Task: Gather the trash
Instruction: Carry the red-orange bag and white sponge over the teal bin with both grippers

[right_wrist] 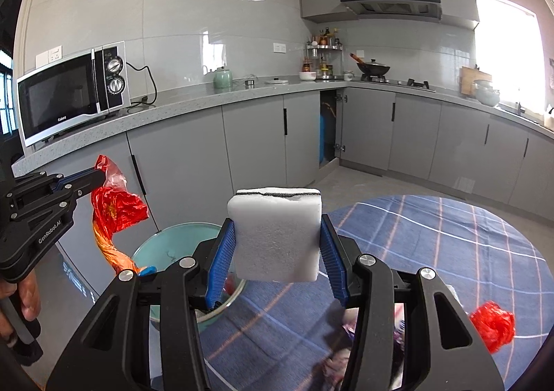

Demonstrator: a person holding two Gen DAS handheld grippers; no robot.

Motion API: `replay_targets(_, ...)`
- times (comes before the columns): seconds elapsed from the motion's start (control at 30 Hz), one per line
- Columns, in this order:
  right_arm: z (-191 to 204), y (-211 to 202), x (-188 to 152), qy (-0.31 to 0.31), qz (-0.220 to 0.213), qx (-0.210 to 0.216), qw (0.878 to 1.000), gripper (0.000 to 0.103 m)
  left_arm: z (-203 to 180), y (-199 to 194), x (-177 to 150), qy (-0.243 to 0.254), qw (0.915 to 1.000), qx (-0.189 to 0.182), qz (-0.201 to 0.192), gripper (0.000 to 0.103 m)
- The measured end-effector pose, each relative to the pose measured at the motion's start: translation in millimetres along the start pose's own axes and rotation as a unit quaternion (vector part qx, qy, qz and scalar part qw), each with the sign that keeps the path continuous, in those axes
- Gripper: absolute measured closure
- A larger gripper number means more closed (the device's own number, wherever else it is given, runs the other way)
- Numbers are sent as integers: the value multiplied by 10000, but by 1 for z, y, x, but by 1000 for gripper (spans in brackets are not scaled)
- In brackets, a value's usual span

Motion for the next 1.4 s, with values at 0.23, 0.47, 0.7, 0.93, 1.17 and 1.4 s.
replay_targets(0.23, 13, 17, 4, -73, 49, 108, 9999, 54, 12, 15, -8, -110, 9998, 124, 98, 100)
replay_targets(0.47, 25, 32, 5, -172, 121, 162, 9996, 54, 22, 23, -12, -236, 9995, 178, 142, 100)
replay_targets(0.7, 38, 45, 8, -262, 183, 243, 9992, 54, 27, 27, -15, -295, 9992, 218, 173, 100)
replay_targets(0.93, 50, 61, 7, -342, 276, 316, 9985, 54, 26, 27, -20, -291, 9992, 190, 212, 100)
replay_targets(1.17, 58, 73, 3, -356, 361, 356, 9981, 54, 28, 25, -21, -335, 9990, 197, 210, 100)
replay_targets(1.4, 61, 79, -1, -392, 426, 402, 9975, 54, 29, 26, -23, -357, 9989, 181, 238, 100)
Point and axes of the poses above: each gripper's, at about its wrist camera, not at the fingertips, and y roughly the way its jaws point, z to its left, x to its top, the point moved 2 cm from there along y, roughly the way its jaws point, and after that the axes turned 11 degrees about y, right-handed, at the moved point
